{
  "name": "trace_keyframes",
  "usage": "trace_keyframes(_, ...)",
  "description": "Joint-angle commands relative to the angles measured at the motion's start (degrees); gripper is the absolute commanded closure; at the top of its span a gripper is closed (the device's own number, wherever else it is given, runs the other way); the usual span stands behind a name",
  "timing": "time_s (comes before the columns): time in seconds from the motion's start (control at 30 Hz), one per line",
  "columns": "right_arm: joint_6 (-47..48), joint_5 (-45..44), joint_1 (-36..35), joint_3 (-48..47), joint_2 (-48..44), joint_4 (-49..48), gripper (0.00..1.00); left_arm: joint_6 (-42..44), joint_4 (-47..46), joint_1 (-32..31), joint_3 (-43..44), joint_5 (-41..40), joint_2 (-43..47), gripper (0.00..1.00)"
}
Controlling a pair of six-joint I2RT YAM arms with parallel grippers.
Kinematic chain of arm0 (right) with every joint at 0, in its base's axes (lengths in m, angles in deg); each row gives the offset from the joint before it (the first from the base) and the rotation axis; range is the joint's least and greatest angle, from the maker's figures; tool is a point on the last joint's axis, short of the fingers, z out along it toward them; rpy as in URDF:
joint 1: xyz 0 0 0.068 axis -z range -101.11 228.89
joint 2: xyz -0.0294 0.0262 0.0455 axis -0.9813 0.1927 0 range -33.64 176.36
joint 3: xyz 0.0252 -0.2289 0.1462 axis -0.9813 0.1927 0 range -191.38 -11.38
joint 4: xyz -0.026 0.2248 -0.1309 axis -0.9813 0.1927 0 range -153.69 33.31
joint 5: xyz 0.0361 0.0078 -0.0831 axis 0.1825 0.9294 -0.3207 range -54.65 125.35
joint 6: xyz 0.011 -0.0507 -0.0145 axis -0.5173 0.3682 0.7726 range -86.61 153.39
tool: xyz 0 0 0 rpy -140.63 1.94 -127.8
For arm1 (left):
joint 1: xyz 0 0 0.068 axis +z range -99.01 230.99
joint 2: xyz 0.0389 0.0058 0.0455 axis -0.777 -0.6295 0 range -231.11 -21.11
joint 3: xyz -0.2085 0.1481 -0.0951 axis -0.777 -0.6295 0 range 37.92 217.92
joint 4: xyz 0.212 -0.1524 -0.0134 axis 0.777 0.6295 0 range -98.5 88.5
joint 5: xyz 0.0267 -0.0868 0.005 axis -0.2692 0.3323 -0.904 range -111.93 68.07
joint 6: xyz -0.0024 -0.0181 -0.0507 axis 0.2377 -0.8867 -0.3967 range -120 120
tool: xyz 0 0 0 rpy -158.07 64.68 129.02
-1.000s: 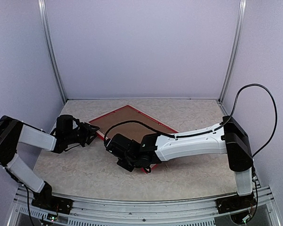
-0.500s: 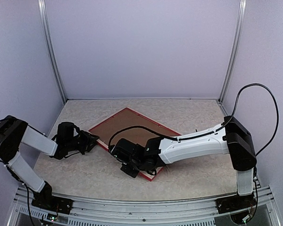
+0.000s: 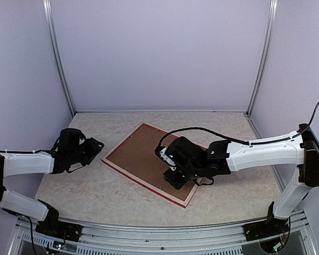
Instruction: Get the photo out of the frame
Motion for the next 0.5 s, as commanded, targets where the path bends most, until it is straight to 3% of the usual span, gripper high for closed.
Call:
trace_keyframes(0.0, -5.7, 2.4, 1.8, 5.5, -6.7, -1.1, 0.56, 12.1, 11.3, -1.1, 6.6, -14.5, 6.0, 0.39)
trace_keyframes(0.17, -12.8, 0.3, 4.4, 9.5, -11.2, 1.5, 0.52, 22.3, 10.0, -1.1, 11.4, -16.4, 4.4, 0.27)
trace_keyframes(0.23, -16.6, -0.7, 6.5, 10.8, -12.7, 3.0, 0.45, 26.0, 10.0, -0.4, 15.6, -15.0, -0.6, 0.27)
trace_keyframes(0.47, -26.3, 0.4, 13.4, 16.0, -14.3, 5.0, 0.34, 35.8, 12.3, 0.2, 30.5, -4.0, -21.2, 0.29)
